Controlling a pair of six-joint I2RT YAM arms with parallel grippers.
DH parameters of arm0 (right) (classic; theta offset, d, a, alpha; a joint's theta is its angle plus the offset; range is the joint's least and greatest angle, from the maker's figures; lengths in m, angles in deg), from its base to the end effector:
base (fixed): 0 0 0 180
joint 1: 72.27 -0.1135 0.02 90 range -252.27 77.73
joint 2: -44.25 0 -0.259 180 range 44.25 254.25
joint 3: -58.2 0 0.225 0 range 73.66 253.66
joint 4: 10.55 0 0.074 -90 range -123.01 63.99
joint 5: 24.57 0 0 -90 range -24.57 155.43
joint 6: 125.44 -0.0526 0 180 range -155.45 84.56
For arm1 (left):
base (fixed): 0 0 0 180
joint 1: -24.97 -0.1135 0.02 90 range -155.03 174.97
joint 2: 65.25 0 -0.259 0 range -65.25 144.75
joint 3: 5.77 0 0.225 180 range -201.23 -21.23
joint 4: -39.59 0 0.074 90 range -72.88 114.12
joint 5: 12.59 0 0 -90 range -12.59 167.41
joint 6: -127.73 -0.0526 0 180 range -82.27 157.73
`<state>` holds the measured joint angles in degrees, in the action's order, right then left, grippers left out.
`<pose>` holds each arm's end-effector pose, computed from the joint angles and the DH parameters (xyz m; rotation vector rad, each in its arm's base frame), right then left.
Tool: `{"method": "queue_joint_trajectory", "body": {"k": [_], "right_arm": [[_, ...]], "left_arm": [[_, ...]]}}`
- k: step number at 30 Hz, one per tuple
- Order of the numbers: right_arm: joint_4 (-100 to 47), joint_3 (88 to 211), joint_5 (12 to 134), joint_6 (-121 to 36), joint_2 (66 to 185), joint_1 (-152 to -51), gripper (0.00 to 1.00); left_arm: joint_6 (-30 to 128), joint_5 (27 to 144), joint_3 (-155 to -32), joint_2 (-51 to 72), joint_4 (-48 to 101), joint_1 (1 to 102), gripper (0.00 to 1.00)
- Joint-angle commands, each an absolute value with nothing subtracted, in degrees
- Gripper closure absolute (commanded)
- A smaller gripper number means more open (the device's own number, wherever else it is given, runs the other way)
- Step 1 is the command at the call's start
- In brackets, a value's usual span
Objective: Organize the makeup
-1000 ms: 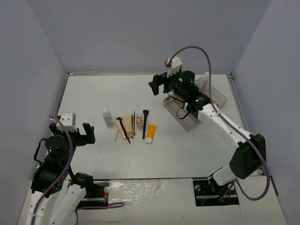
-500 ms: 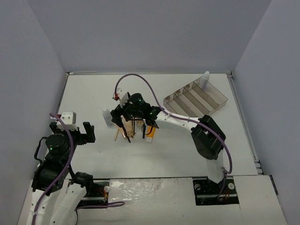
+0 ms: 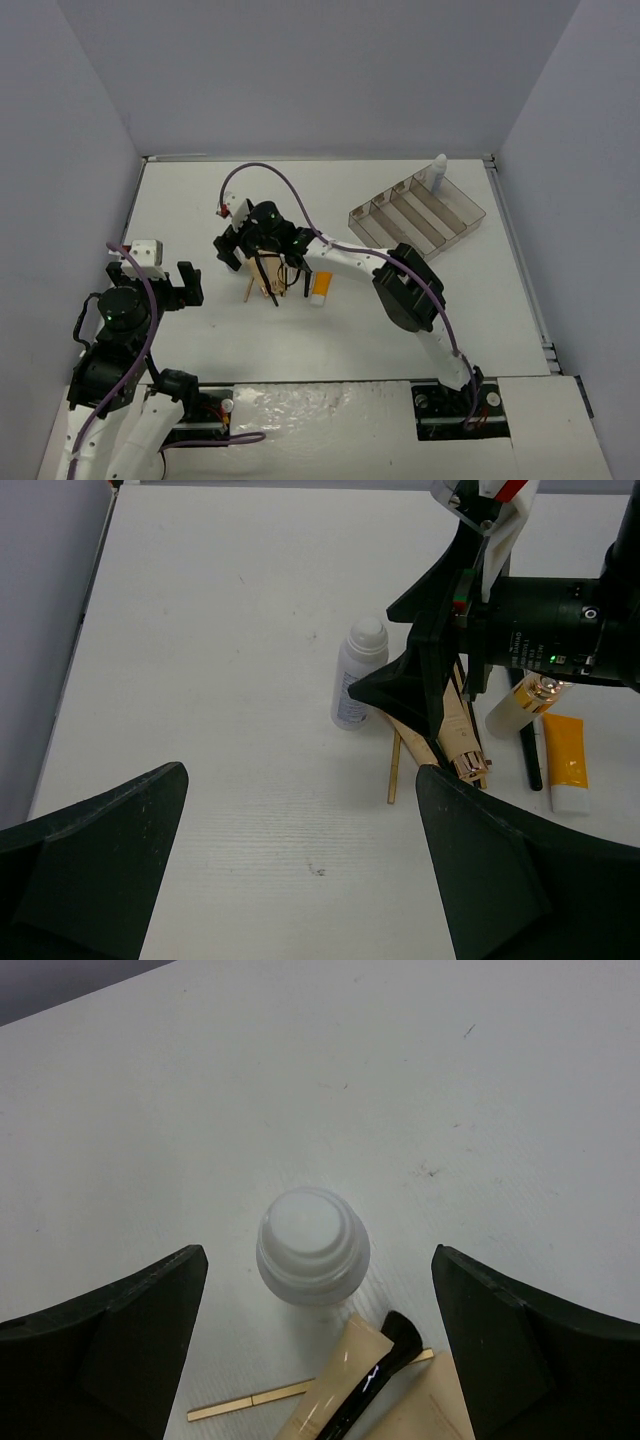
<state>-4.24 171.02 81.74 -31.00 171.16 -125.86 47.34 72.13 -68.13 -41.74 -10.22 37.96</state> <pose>0.2950 0.4249 0.2490 -1.0505 1.4383 0.8717 0.0808 -0.0137 0.3339 -0.0150 1.7657 -0.2054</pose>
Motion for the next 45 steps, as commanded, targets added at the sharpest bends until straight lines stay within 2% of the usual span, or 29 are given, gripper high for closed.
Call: {"method": "queue_joint_trajectory", "body": {"k": [1, 5, 8, 10, 11, 13, 14, 16, 17, 22, 28, 37, 41, 45], "right_arm": [[0.7, 175.2, 81.4, -31.0, 172.2, -126.4, 0.14], [0.5, 176.4, 81.7, -31.1, 173.5, -126.5, 0.26], [0.7, 176.6, 81.4, -31.1, 173.7, -126.5, 0.44], [1.1, 176.6, 81.2, -31.1, 173.5, -126.5, 0.58], [1.3, 176.4, 81.0, -31.2, 173.3, -126.5, 0.69], [2.0, 176.2, 80.5, -31.2, 172.5, -126.5, 0.83], [1.9, 176.2, 80.2, -31.1, 172.1, -126.5, 0.83], [1.6, 176.5, 79.2, -30.8, 170.6, -126.5, 0.97], [1.6, 176.5, 78.8, -30.7, 169.6, -126.4, 0.99], [0.9, 175.3, 72.5, -28.5, 162.2, -126.0, 1.00], [1.1, 167.2, 61.1, -27.3, 148.2, -120.5, 1.00], [-1.9, 150.0, 50.8, -33.5, 128.4, -100.2, 1.00], [-0.3, 141.3, 50.2, -37.9, 123.5, -86.3, 1.00], [4.6, 137.4, 51.7, -42.7, 124.1, -77.3, 1.00]], "left_arm": [[47.9, 72.5, -69.0, -40.4, -6.4, 37.5, 0.03], [47.9, 72.6, -69.0, -40.5, -6.3, 37.5, 0.03], [47.9, 72.6, -69.0, -40.5, -6.4, 37.4, 0.03], [48.0, 72.5, -69.0, -40.5, -6.4, 37.4, 0.03], [47.9, 72.5, -69.0, -40.5, -6.3, 37.4, 0.03], [47.9, 72.6, -69.0, -40.4, -6.4, 37.4, 0.03], [47.9, 72.6, -69.0, -40.4, -6.4, 37.4, 0.03], [47.9, 72.7, -69.0, -40.5, -6.3, 37.4, 0.03], [48.0, 72.7, -69.0, -40.5, -6.4, 37.4, 0.03], [48.0, 72.6, -69.0, -40.7, -6.6, 37.3, 0.03], [48.0, 72.5, -68.9, -41.2, -6.6, 37.3, 0.03], [48.2, 72.2, -68.8, -41.5, -6.7, 37.3, 0.03], [48.3, 72.3, -68.7, -41.5, -6.8, 37.4, 0.03], [48.2, 72.3, -68.7, -41.4, -6.6, 37.4, 0.03]]}}
